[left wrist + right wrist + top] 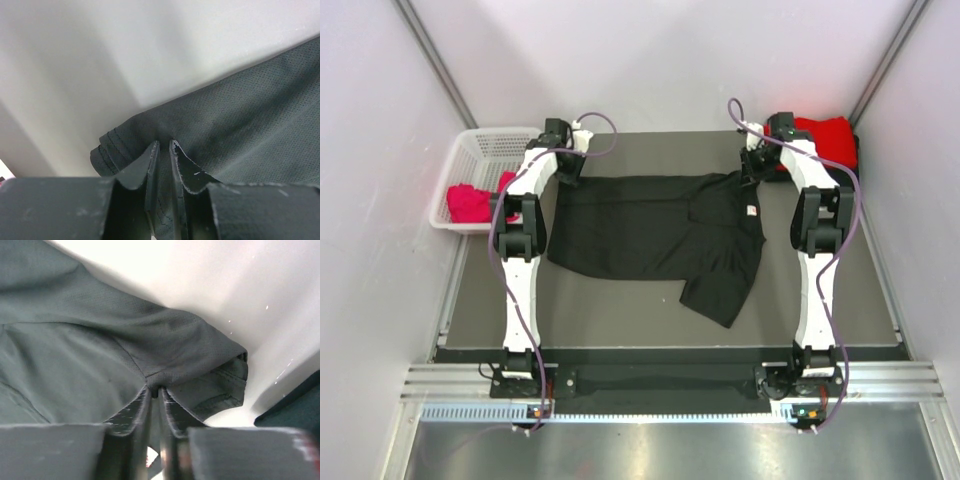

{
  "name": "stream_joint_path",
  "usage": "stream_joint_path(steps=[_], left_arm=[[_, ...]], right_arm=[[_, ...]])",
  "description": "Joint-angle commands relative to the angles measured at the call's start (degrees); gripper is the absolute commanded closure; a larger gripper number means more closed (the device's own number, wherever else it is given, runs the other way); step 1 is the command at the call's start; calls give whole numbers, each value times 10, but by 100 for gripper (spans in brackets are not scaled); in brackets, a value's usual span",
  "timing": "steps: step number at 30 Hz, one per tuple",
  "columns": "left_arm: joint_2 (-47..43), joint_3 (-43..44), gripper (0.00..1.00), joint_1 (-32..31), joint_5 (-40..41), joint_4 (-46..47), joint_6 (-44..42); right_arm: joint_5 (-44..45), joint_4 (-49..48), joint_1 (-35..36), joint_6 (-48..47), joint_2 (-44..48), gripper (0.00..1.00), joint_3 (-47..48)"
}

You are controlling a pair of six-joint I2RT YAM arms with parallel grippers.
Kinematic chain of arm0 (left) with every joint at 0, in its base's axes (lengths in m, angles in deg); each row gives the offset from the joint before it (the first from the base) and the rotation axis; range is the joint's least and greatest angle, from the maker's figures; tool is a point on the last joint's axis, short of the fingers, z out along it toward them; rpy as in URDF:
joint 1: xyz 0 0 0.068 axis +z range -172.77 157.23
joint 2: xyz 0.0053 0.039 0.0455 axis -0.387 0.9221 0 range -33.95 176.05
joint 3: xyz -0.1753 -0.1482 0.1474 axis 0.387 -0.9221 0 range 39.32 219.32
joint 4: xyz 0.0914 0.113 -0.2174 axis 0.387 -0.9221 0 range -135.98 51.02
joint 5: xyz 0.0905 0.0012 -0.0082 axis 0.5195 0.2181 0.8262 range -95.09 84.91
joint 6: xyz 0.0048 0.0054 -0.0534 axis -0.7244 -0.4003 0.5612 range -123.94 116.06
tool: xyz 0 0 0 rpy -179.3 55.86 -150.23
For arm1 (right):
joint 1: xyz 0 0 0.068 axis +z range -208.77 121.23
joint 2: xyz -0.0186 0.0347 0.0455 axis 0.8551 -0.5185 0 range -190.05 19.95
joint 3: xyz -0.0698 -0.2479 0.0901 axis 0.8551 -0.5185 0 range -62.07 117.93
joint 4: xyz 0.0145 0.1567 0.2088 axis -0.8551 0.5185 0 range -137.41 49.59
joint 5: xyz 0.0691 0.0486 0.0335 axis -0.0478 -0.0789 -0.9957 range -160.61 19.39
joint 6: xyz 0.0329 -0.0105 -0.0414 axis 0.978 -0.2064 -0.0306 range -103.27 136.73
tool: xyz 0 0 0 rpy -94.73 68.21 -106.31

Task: Fold and stack the t-shirts
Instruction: Fold the tshirt

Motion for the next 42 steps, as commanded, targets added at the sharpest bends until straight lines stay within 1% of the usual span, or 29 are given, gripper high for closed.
stream_joint_path(steps=[1,3,7,17,26,27,28,29,32,34,36,42], left_arm=[[7,-1,82,-1,12,-5,1],[8,-1,82,-1,19,-2,-4],[14,3,82,-1,25,-1,-7],[31,14,83,2,36,7,-12],[39,18,86,6,51,18,-13],[40,18,86,7,53,17,-12],[42,19,86,8,56,18,-12],[43,19,86,9,60,19,-12],[45,19,87,10,59,20,-12],[46,22,88,10,54,20,-10],[45,26,88,10,50,21,-9],[46,29,89,10,55,21,-10]], right_arm=[[-2,-18,6,3,-8,94,27],[-2,-16,5,0,1,100,16],[-7,-9,-1,-1,18,100,1],[15,4,-6,-12,55,100,-53],[47,6,-6,-17,62,99,-42],[48,9,-24,-18,63,99,-42],[49,10,-25,-19,66,99,-42],[52,8,-26,-19,67,97,-45],[52,6,-30,-14,71,75,-47],[45,1,-33,-10,78,69,-43],[46,-8,-33,-5,81,64,-41],[50,-22,-32,5,52,60,1]])
